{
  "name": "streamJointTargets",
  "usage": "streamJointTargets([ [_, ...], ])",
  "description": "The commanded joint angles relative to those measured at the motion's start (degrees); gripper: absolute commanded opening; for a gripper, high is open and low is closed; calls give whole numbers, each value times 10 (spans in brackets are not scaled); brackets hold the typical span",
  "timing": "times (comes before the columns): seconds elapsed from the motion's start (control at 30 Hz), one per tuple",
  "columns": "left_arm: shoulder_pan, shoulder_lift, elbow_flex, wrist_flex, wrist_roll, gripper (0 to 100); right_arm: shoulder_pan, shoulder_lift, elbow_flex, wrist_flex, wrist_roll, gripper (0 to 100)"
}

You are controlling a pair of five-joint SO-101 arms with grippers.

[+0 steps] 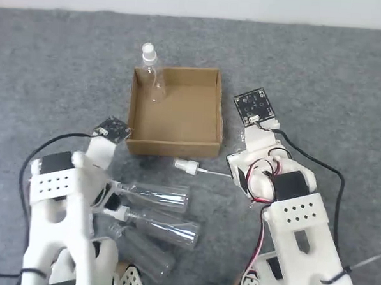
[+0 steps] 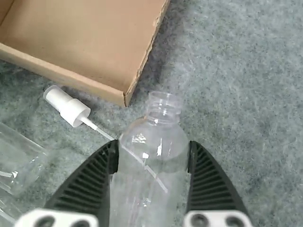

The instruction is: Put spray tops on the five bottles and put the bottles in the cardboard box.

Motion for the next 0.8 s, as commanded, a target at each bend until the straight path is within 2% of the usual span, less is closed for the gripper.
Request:
streamJointTargets([
  [0.0, 1, -1, -43, -19, 129, 224, 9, -14, -3, -12, -2, 59],
  [0.1, 4, -1, -44, -31, 229, 224, 9, -14, -3, -12, -2, 59],
  [0.4, 6, 1, -41, -32, 446, 224, 9, -14, -3, -12, -2, 59],
  [0.77, 22, 4, 42, -146, 659, 228, 9, -14, -3, -12, -2, 59],
])
